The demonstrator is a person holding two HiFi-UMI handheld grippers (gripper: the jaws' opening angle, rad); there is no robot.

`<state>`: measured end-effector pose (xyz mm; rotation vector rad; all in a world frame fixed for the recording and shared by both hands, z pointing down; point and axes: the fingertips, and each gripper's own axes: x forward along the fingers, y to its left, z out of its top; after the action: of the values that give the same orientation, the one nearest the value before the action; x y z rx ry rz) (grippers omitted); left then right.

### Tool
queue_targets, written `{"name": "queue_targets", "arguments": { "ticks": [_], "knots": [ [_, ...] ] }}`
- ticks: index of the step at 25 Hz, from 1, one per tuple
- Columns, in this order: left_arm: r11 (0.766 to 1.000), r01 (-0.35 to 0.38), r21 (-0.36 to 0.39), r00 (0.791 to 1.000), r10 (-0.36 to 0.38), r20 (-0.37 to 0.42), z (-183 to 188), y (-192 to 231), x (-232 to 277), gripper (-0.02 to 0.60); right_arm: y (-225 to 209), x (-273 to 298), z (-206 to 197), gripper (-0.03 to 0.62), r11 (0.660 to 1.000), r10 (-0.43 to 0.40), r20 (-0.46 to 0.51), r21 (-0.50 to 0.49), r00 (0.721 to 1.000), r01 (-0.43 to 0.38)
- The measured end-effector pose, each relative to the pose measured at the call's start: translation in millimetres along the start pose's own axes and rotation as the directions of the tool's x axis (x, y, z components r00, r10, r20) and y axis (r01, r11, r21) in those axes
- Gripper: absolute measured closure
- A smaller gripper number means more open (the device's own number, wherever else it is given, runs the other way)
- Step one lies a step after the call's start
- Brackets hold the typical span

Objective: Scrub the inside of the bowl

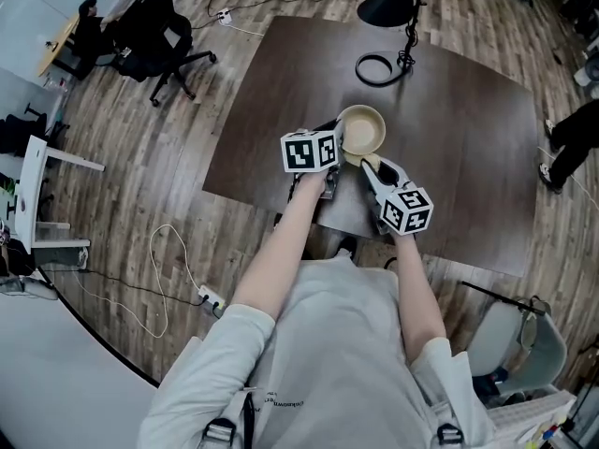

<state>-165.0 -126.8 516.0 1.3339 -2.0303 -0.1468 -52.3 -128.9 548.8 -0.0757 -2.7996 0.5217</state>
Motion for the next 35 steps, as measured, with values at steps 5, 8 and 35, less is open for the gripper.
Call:
{"name": "queue_targets", "arguments": {
  "ticks": [5, 8, 35],
  "knots": [
    [0.999, 0.014, -0.03, 1.0, -0.014, -0.004, -19.9, -0.8, -4.6, 0.567, -27.7, -18.1, -4.9, 0.48, 0.997, -0.048, 0.009, 0.055, 0.999, 0.048],
    [0.999, 0.02, -0.036, 1.0, -0.02, -0.004, -27.0, -3.5, -6.1, 0.567, -39.0, -21.2, -3.7, 0.48, 0.995, -0.055, 0.017, 0.083, 0.998, 0.053],
    [1.0, 0.017, -0.014, 0.939, -0.02, -0.344, -160.9, 13.5, 42.8, 0.567, -94.1, -48.7, -52.2, 0.479, 0.946, -0.323, -0.15, -0.02, 0.934, 0.324]
  ]
}}
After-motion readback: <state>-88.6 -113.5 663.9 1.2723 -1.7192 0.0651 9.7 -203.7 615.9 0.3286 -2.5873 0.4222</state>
